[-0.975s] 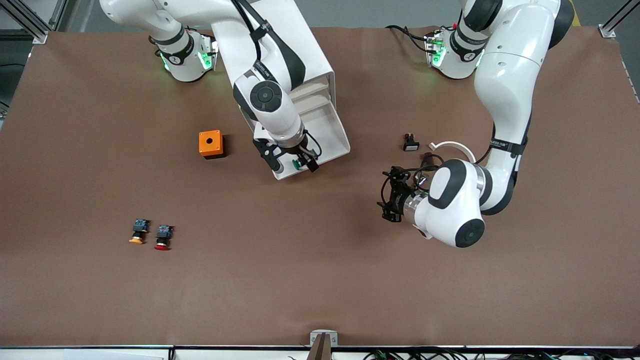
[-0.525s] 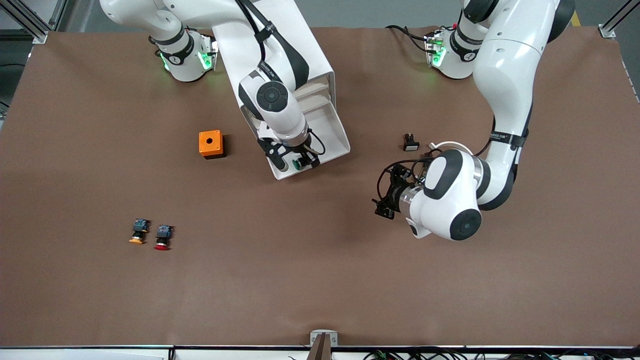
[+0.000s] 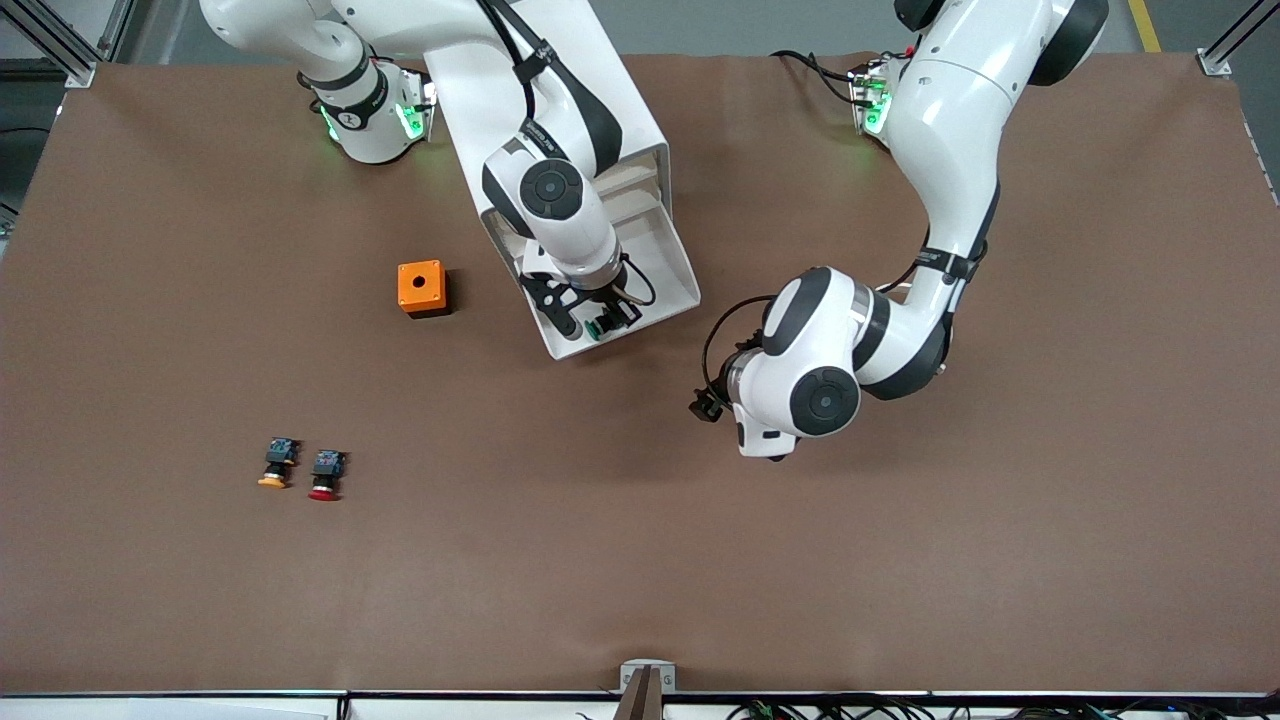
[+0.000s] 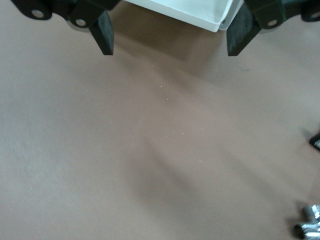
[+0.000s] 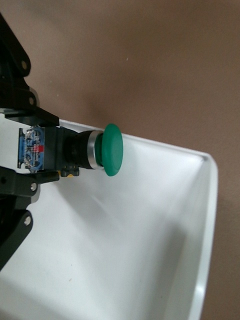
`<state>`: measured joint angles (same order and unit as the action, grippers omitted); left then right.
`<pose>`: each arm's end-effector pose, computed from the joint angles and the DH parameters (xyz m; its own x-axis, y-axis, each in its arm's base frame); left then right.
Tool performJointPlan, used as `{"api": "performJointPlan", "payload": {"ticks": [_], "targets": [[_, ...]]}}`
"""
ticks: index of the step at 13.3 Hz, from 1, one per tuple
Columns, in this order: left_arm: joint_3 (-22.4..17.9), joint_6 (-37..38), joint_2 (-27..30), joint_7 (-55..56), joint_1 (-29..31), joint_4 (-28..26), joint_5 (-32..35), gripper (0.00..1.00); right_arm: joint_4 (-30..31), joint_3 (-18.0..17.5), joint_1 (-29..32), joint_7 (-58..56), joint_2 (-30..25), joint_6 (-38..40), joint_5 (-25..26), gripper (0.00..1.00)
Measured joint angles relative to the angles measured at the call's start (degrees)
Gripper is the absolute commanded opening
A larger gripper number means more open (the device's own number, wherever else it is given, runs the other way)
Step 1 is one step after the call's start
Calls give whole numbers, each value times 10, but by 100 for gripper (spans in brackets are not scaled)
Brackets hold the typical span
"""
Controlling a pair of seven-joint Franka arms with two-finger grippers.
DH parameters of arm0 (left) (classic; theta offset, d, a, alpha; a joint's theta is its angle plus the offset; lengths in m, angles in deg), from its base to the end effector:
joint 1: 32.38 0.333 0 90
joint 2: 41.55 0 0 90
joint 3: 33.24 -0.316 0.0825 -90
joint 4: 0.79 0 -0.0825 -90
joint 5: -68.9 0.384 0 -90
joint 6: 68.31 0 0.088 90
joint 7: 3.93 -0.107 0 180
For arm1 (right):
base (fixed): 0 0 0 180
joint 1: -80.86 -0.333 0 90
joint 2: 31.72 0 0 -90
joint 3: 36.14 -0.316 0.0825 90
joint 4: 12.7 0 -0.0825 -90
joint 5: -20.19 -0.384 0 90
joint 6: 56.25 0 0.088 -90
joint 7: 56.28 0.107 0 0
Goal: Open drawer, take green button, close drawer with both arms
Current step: 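Carry the green button beside the red button with the right gripper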
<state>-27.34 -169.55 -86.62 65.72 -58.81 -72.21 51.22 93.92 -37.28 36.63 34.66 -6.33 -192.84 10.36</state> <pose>0.6052 -0.3934 0.2817 0.6301 0.6568 -0.4142 0.6703 -0.7294 -0.1368 0.4539 0.4609 0.2879 0.6057 -0.7839 -0.1364 -0.7952 -0.6025 -0.0687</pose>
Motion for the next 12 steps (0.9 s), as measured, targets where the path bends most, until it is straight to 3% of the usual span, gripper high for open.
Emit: {"api": "performJointPlan", "payload": {"ticks": [5, 9, 12], "targets": [[1, 0, -2, -46, -11, -8, 0, 99, -122, 13, 60, -96, -14, 168, 46, 0], [2, -50, -17, -109, -53, -14, 6, 99, -161, 16, 164, -302, -15, 198, 50, 0], [2, -80, -26, -164, -80, -15, 48, 100, -164, 18, 232, -477, -12, 210, 53, 0]]}}
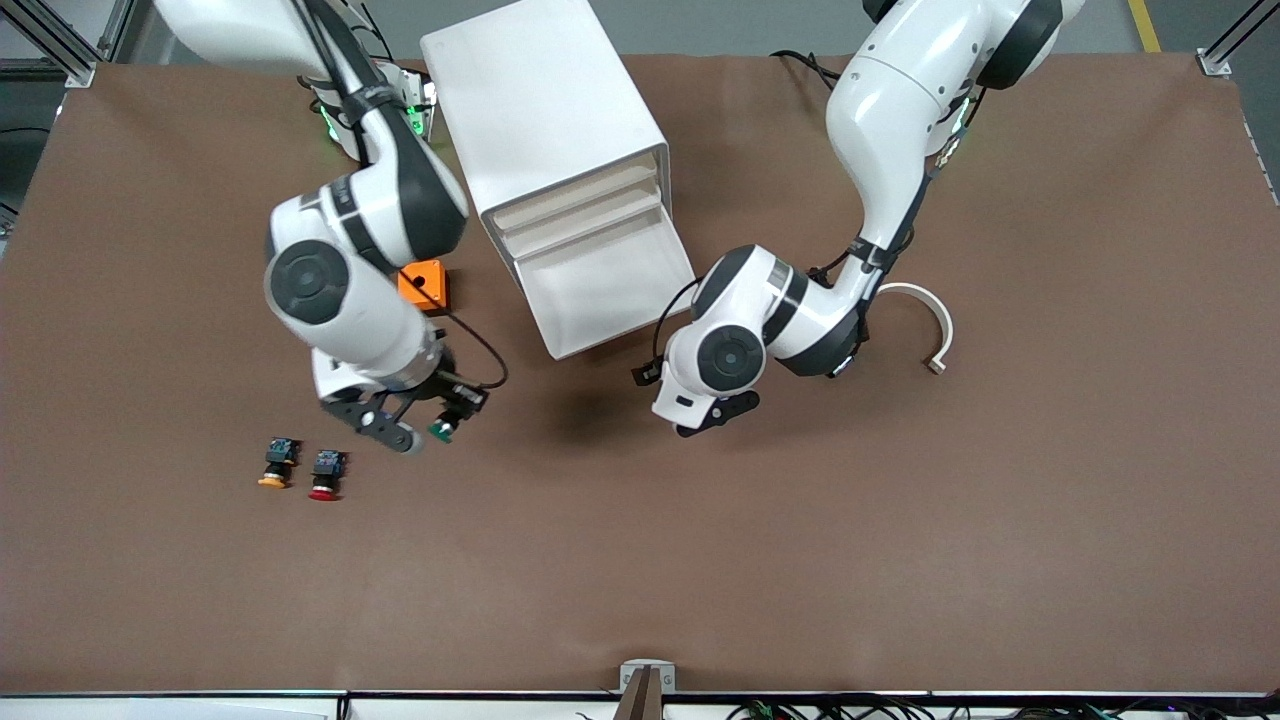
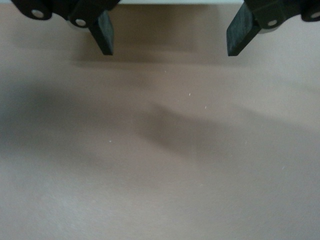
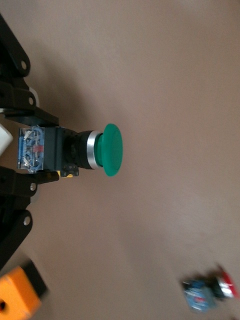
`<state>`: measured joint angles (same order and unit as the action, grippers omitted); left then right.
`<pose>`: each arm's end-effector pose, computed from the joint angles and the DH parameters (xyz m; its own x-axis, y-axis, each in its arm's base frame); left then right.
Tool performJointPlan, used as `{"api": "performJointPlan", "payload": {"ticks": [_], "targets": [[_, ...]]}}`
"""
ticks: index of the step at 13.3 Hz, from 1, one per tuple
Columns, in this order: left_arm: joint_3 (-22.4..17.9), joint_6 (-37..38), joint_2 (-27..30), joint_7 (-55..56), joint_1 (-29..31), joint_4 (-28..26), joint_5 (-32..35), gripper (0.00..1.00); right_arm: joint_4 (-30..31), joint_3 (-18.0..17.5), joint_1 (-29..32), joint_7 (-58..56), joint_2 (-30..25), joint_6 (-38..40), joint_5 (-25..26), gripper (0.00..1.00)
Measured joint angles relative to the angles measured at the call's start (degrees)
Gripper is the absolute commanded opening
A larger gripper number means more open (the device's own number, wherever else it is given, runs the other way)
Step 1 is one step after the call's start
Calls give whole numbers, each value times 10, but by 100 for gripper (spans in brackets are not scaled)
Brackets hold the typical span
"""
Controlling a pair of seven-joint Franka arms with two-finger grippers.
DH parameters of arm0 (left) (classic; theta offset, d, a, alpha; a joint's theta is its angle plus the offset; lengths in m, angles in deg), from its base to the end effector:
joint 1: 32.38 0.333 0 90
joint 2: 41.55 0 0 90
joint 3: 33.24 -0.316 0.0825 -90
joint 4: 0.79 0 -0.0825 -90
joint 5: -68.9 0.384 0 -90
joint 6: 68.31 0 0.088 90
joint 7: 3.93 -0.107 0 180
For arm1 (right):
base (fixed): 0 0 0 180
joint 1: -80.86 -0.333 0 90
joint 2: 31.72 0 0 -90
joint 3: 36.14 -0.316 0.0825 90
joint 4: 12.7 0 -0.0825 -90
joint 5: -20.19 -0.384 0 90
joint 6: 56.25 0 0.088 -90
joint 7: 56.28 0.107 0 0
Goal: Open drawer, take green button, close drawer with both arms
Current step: 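Carry the green button beside the red button with the right gripper, then push the drawer shut with the left gripper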
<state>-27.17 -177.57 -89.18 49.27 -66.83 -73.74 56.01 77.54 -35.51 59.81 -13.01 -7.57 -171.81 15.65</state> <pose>0.5550 -0.4718 0.2436 0.8859 0.3179 -0.3379 0.3363 -0.9418 -0.0043 0.6340 0.2420 0.3991 0.9084 -0.4169 -0.0322 -0.4181 -0.9062 -0.0625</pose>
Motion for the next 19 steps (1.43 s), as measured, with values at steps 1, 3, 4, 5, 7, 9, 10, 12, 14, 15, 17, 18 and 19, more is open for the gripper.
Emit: {"api": "performJointPlan", "payload": {"ticks": [1, 3, 4, 5, 7, 9, 10, 12, 14, 15, 17, 18, 19], "targets": [[0, -10, -2, -6, -7, -2, 12, 100, 0, 0, 23, -46, 2, 0, 0, 0], [1, -45, -8, -11, -24, -9, 17, 100, 0, 0, 61, -124, 9, -1, 0, 0], [1, -56, -11, -11, -35, -13, 17, 100, 0, 0, 74, -154, 14, -6, 0, 0], [1, -61, -14, -11, -46, -16, 17, 100, 0, 0, 85, -182, 21, -19, 1, 0], [1, -63, -16, -6, -62, -23, 17, 100, 1, 0, 106, -241, 41, -45, 1, 0], [2, -63, -16, 24, -80, -27, 17, 100, 1, 0, 125, -298, 68, -64, 1, 0], [2, -63, -16, 42, -92, -27, 17, 100, 1, 0, 134, -321, 82, -78, 1, 0], [3, -63, -16, 75, -117, -28, 17, 100, 2, 0, 148, -360, 111, -105, 1, 0], [4, -63, -16, 110, -145, -28, 17, 100, 4, 0, 154, -374, 135, -121, 1, 0], [5, -63, -16, 128, -158, -28, 17, 100, 6, -1, 154, -376, 143, -129, 1, 1], [15, -63, -16, 158, -175, -28, 17, 100, 13, -5, 154, -376, 152, -142, 1, 2], [23, -63, -16, 167, -176, -28, 17, 100, 15, -6, 153, -376, 155, -146, 1, 5], [29, -63, -16, 172, -176, -28, 17, 100, 19, -7, 153, -376, 157, -149, 1, 10]]}}
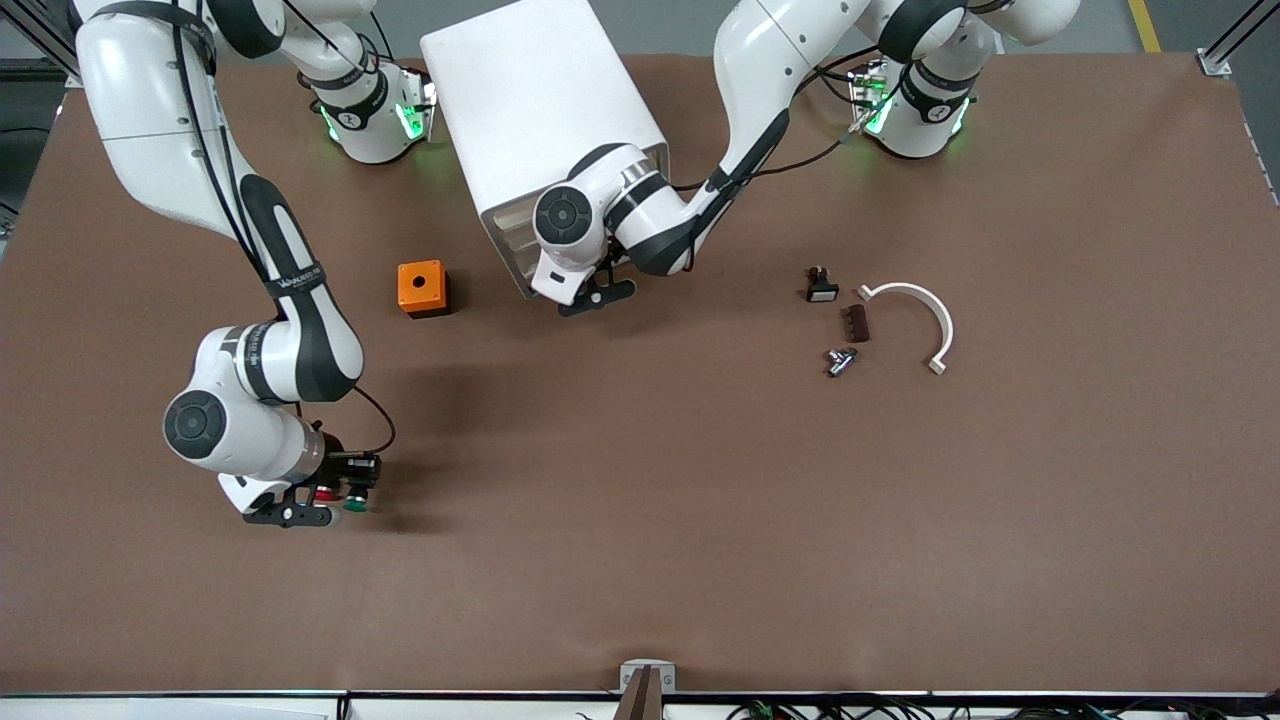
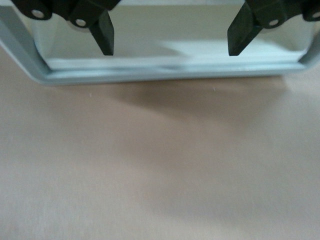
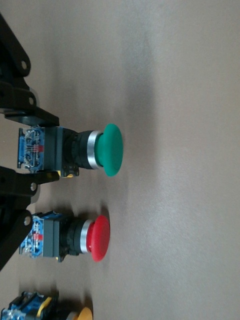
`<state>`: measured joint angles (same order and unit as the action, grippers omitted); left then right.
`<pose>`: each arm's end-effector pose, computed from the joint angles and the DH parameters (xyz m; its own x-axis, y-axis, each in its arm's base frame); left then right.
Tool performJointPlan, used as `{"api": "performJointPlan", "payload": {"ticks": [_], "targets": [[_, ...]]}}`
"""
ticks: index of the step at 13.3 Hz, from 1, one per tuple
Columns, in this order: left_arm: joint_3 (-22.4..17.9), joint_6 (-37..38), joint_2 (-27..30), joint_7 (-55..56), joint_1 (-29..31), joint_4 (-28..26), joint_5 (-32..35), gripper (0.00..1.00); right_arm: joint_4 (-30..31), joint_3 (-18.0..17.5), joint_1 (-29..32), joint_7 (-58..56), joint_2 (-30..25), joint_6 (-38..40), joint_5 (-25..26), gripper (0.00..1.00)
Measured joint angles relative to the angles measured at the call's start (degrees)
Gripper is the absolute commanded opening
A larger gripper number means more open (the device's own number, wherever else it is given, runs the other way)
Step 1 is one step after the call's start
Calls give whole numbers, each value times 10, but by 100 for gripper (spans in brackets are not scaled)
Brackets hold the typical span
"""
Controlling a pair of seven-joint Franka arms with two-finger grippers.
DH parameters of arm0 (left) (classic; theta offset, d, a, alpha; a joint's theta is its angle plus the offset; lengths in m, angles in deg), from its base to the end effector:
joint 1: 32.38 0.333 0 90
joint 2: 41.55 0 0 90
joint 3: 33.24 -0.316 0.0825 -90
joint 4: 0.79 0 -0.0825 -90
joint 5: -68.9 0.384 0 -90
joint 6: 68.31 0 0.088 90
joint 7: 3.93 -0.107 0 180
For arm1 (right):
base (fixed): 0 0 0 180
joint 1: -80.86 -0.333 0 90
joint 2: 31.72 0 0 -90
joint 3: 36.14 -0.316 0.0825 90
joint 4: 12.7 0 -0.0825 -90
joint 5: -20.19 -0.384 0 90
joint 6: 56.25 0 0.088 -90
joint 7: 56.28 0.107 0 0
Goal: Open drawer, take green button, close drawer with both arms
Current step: 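Push the drawer shut with the left gripper, then release the green button with the right gripper while the left gripper withdraws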
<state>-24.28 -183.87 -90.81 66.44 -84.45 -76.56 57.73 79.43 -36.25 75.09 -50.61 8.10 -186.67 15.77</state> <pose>0.3632 -0.6288 0.2114 0.9009 0.2971 -0.3165 0.2896 -0.9545 -0.0718 0.6878 0.0726 0.2183 0.9983 -0.0466 -0.0338 -0.0484 -0.9973 -0.0555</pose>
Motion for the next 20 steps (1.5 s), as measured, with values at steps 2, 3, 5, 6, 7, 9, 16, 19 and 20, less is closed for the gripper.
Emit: {"api": "performJointPlan", "payload": {"ticks": [2, 3, 5, 6, 7, 9, 16, 19, 20], "targets": [[2, 0, 0, 4, 1, 0, 0, 100, 4, -1, 0, 0, 2, 0, 0, 24], [2, 0, 0, 4, 2, 0, 0, 100, 5, -1, 0, 0, 5, 0, -2, 38], [-2, -1, 2, 5, 16, 2, 1, 100, 5, -1, 0, 1, 10, -1, -14, 70], [-4, -1, 4, 5, 33, 3, 3, 100, 5, -1, 1, 1, 10, -2, -17, 86], [-5, -1, 7, 5, 58, 4, 8, 100, 4, -1, 1, 2, 10, -3, -18, 100], [-6, -1, 15, 2, 117, 6, 37, 100, 1, -1, 2, 2, 10, -4, -19, 100], [-7, 45, 100, -104, 283, 9, 138, 100, -24, 7, 4, 3, -58, 42, -17, 100], [-8, 83, 142, -176, 349, 9, 139, 100, -26, 16, 7, 4, -133, 104, 22, 100], [-8, 91, 156, -188, 367, 9, 139, 100, -26, 18, 10, 5, -156, 123, 26, 100]]}}
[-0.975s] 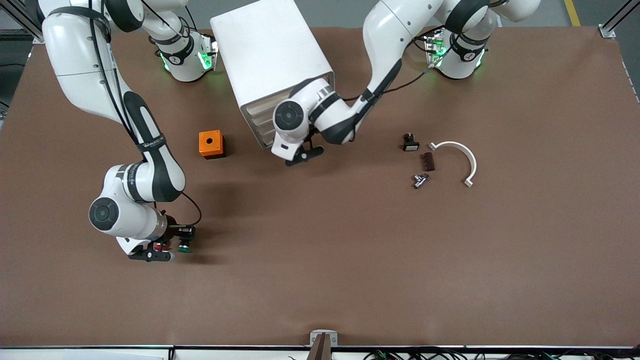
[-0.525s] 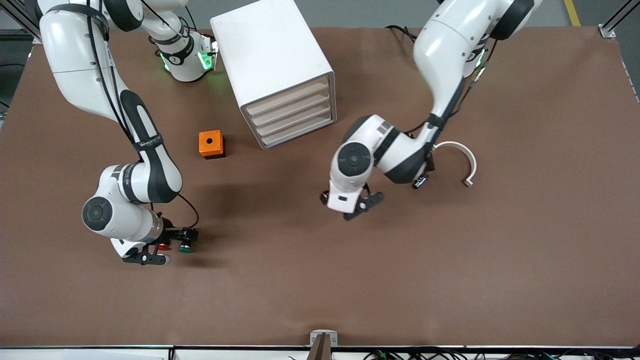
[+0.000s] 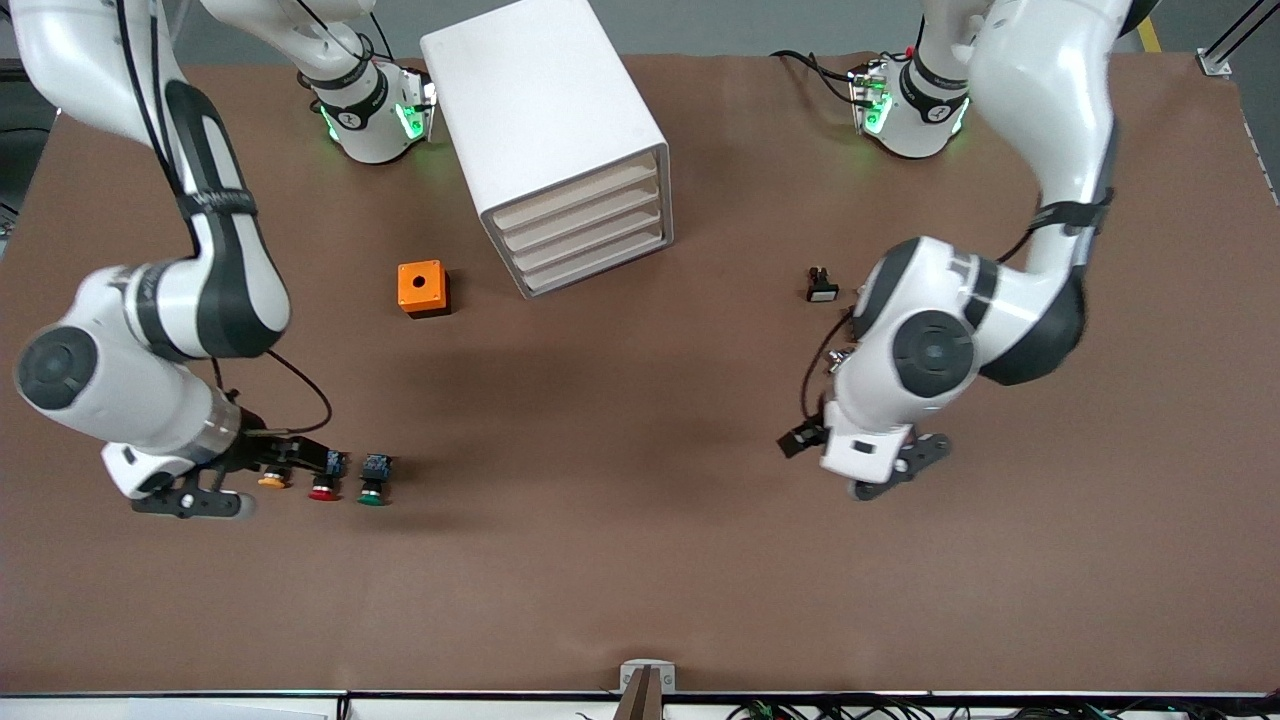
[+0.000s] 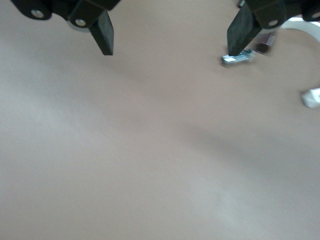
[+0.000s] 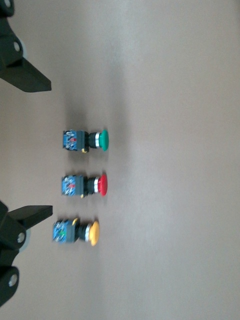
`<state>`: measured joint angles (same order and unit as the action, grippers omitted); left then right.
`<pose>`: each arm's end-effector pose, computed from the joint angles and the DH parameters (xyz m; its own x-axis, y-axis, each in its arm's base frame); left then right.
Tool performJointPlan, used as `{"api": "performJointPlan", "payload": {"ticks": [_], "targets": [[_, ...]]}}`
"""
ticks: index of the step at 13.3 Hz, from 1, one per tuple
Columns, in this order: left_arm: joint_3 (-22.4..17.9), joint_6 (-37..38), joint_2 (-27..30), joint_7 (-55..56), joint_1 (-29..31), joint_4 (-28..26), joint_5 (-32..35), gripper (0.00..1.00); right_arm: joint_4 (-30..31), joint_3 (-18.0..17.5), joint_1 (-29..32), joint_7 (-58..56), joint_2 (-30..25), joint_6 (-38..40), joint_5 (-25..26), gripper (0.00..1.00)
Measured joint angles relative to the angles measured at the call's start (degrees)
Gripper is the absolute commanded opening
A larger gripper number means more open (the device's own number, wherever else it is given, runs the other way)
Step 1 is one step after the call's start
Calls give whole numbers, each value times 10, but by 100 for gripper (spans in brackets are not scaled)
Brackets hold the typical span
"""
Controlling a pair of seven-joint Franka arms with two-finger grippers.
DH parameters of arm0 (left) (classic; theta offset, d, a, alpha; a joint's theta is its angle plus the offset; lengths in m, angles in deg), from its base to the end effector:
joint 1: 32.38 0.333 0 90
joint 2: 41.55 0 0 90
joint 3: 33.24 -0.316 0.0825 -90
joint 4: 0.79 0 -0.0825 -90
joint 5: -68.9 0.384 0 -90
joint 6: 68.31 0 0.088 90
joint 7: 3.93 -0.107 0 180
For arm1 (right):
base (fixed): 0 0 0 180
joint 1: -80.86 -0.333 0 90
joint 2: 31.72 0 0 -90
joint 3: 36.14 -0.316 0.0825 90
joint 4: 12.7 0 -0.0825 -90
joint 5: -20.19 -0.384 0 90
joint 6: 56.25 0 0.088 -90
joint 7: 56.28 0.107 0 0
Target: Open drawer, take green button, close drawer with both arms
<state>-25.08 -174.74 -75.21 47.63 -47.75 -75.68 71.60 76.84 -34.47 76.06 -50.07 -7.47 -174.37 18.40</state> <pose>0.6681 -0.2627 0.3991 0.8778 0.4768 -0.0462 0.4772 -0.8788 -0.0035 0.6842 0.0417 0.4079 0.9952 -0.0651 0.0734 -0.0634 -0.9977 -0.0247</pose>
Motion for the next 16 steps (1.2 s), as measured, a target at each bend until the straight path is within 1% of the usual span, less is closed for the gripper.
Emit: {"api": "performJointPlan", "payload": {"ticks": [3, 5, 7, 10, 13, 16], "targets": [[0, 24, 41, -11, 36, 0, 3, 100, 0, 3, 20, 0, -60, 50, 9, 100], [0, 33, 69, -30, 58, 0, 27, 100, 0, 3, 23, 0, -105, 75, 22, 100], [0, 64, 101, -85, 80, 0, 41, 100, 1, 2, 23, 0, -152, 116, 36, 100], [0, 133, 148, -175, 107, 0, 43, 100, 2, 3, 24, 2, -210, 183, 41, 100], [0, 182, 186, -270, 134, -2, 43, 100, 2, 4, 25, 2, -245, 223, 41, 100], [1, 201, 218, -333, 159, -15, 43, 100, 1, 12, 26, 1, -257, 271, 41, 100]]}}
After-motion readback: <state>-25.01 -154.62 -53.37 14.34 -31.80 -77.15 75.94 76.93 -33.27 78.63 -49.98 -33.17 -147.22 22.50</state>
